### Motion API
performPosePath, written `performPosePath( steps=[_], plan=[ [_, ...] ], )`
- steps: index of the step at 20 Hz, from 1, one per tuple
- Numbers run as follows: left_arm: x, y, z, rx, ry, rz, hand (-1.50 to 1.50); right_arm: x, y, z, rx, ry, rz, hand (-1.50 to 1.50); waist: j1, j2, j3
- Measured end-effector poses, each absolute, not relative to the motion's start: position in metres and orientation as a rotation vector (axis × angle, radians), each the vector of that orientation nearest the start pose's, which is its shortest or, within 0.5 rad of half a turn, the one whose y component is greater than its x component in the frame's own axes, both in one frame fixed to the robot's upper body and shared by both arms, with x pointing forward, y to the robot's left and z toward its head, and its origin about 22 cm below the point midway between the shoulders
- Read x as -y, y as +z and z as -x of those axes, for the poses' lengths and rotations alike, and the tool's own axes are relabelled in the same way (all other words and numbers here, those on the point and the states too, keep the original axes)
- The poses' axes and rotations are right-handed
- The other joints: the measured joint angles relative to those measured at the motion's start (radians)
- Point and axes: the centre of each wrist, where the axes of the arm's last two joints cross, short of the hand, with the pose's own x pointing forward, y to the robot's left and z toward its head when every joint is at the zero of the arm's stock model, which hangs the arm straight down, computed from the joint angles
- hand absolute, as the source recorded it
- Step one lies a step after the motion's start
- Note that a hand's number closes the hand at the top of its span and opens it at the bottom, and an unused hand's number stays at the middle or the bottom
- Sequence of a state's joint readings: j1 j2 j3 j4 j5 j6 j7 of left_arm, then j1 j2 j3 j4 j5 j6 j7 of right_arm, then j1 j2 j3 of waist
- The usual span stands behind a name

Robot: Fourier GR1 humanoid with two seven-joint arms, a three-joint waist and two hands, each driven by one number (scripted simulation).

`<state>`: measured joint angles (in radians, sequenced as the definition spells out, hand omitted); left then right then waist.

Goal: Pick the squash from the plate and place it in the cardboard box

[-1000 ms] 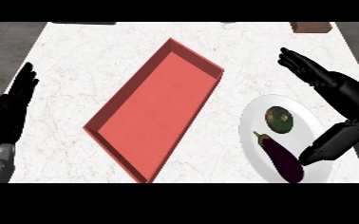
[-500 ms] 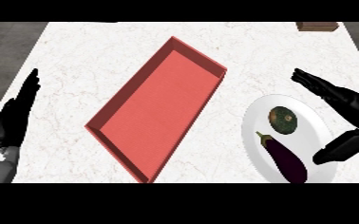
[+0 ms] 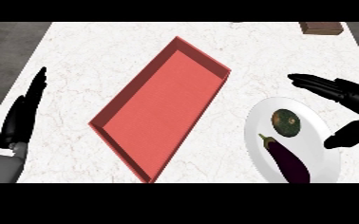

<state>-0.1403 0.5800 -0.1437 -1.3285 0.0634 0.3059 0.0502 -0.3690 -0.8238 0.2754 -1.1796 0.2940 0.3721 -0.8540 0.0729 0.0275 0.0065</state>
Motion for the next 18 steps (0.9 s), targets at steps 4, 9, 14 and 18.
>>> performPosePath(
  steps=[4, 9, 14, 18],
  plan=[
    [-0.344, 0.028, -0.277, 1.411, -0.254, -0.602, 0.0, 0.377, 0.085, -0.327, 1.641, 1.682, 0.053, -1.5, -0.003, -0.004, -0.002],
    [-0.343, 0.021, -0.278, 1.401, -0.248, -0.607, 0.0, 0.364, 0.071, -0.347, 1.502, 1.874, 0.061, -1.5, -0.013, -0.009, -0.004],
    [-0.35, 0.018, -0.275, 1.39, -0.238, -0.612, 0.0, 0.348, 0.054, -0.369, 1.421, 1.974, 0.069, -1.5, -0.03, -0.016, -0.005],
    [-0.351, 0.016, -0.269, 1.381, -0.239, -0.62, 0.0, 0.343, 0.041, -0.379, 1.383, 2.012, 0.075, -1.5, -0.039, -0.019, -0.005]
  ],
)
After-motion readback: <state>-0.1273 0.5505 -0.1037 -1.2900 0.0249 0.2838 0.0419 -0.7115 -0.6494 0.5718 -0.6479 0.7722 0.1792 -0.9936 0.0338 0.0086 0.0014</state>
